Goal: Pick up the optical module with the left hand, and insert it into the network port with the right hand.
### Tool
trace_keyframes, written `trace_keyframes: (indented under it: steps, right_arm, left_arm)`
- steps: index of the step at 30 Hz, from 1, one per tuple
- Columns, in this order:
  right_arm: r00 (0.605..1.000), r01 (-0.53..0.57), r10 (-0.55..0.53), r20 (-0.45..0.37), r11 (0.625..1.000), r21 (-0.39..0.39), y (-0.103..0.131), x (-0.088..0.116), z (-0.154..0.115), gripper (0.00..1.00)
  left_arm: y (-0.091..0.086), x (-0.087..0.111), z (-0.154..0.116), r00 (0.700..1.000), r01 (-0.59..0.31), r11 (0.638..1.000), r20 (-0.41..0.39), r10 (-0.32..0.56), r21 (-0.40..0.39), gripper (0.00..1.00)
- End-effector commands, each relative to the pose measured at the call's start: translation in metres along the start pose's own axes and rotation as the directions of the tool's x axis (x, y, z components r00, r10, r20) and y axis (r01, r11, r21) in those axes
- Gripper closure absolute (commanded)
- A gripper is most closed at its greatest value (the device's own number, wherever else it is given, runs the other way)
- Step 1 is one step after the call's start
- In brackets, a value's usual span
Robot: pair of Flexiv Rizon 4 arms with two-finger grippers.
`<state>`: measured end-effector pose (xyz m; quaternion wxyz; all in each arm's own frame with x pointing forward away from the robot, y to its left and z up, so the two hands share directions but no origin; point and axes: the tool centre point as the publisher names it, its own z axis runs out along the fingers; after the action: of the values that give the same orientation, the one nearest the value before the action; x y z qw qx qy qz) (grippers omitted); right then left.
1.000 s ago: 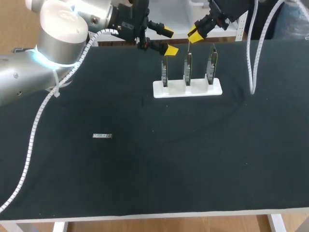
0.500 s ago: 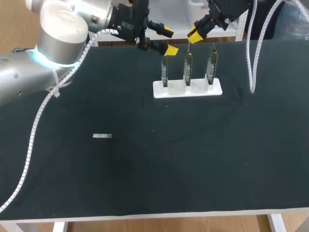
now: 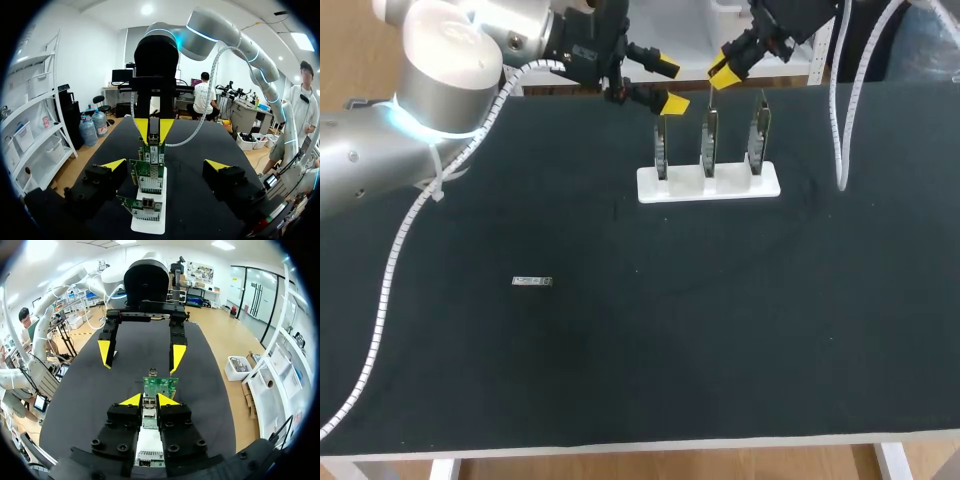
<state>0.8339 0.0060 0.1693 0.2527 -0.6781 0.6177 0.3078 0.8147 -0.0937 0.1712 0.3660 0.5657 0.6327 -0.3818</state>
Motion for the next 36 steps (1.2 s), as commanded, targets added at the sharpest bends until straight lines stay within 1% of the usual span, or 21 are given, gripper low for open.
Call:
trace_keyframes:
  steps: [1,8,36]
  right_arm:
    - [1.000,-0.001,-0.001,-0.003,0.666,-0.746,-0.0086,-0.0001,-0.0001,1.00]
    - [1.000,-0.004,0.000,-0.005,0.679,-0.734,-0.0090,-0.0007,-0.0022,1.00]
    - [1.000,-0.011,0.027,0.011,0.705,-0.709,-0.0060,-0.0015,0.0003,1.00]
  left_arm:
    - [0.0014,-0.0011,0.0004,1.000,0.002,1.000,-0.005,-0.002,0.002,0.00]
    - [0.0014,-0.0011,0.0004,1.000,0.002,1.000,-0.005,-0.002,0.002,0.00]
    - [0.0014,-0.0011,0.0004,1.000,0.002,1.000,-0.005,-0.002,0.002,0.00]
